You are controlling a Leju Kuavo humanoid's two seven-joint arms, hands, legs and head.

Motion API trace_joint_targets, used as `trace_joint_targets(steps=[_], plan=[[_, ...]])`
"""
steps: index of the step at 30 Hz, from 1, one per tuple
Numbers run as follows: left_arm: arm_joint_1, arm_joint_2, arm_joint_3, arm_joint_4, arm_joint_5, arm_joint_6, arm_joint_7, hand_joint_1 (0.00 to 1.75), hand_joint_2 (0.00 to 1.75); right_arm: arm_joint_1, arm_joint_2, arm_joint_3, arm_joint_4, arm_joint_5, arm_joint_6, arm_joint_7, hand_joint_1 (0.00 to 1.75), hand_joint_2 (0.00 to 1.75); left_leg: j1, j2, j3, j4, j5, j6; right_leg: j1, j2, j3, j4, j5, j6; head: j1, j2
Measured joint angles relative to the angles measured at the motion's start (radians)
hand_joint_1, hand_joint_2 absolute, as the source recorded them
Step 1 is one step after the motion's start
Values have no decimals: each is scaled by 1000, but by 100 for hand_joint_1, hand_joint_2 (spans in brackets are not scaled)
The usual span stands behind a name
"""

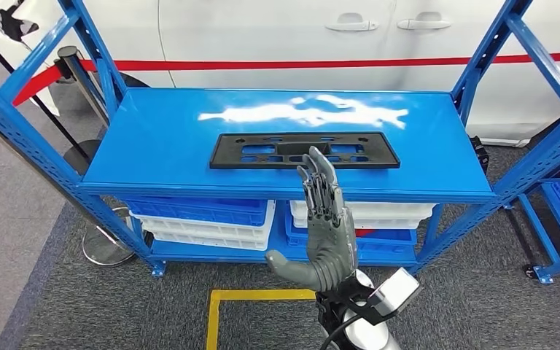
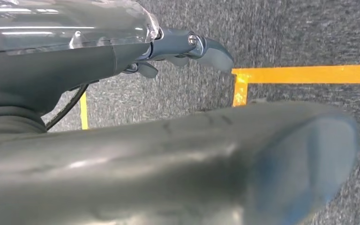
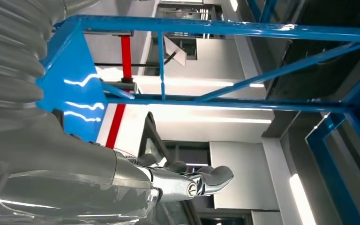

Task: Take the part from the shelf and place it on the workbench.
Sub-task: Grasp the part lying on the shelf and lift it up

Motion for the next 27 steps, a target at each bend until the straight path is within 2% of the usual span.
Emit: trace_joint_targets(steps=[1,2,3,4,5,6,7,8,11,15,17,21,26,27], plan=[[1,0,0,0,0,0,0,0,0,2,-1,0,0,0,0,0,0,175,1,0,-1,1,-1,-1,-4,0,-20,42,-12,3,0,0],[2,0,0,0,0,0,0,0,0,4,-2,0,0,0,0,0,0,175,2,-2,-1,3,-3,-4,-7,-1,-25,50,-4,6,0,0],[2,-1,0,0,0,0,0,0,0,4,-2,0,0,0,0,0,0,175,5,-3,0,8,-7,-9,-11,-1,-10,20,22,8,0,0],[2,-1,0,0,0,0,0,0,0,4,-2,0,0,0,0,-1,0,175,8,-5,0,14,-12,-15,-16,-1,19,-38,58,12,0,0],[2,-2,0,0,0,0,0,0,0,4,-2,0,0,0,2,-3,0,175,10,-7,-2,23,-19,-24,-18,-1,50,-99,82,14,0,0],[1,-2,0,0,-1,-1,1,0,0,4,-2,0,0,-1,6,-9,0,175,10,-8,-5,34,-27,-33,-18,1,73,-145,96,11,1,0],[1,-2,0,0,-1,-3,3,0,0,4,-2,-1,-2,-4,10,-15,0,175,10,-9,-9,42,-34,-40,-18,3,84,-171,99,6,1,0],[0,-2,0,0,-2,-4,6,0,0,5,-1,-2,-3,-8,15,-19,0,175,8,-10,-13,47,-38,-40,-16,5,85,-177,92,1,1,0],[1,-2,0,0,-7,4,17,0,0,6,1,-7,-6,-21,18,-23,0,175,7,-11,-14,47,-39,-22,-13,6,83,-178,93,-10,0,0],[1,-3,-3,0,-16,90,23,0,0,6,7,-22,-6,0,-25,-18,0,175,8,-11,-10,39,-36,-23,-9,6,83,-177,90,-20,0,0],[1,-6,-6,0,-23,152,9,0,0,5,8,-27,-6,12,-38,-14,0,175,10,-11,-10,38,-35,-29,-7,6,83,-176,89,-23,1,0],[1,-10,-18,0,-42,223,-12,0,0,6,7,-31,-6,-1,-30,-12,0,175,14,-11,-10,36,-35,-53,-4,5,83,-175,88,-24,0,0],[1,-11,-23,0,-49,222,-17,0,0,6,7,-33,-6,-8,-25,-12,0,175,14,-11,-10,36,-35,-57,-4,5,83,-175,88,-24,1,0],[1,-11,-29,0,-47,196,-27,0,0,7,7,-34,-6,-17,-18,-14,0,131,14,-11,-10,36,-35,-58,-4,5,84,-175,88,-24,1,0]])
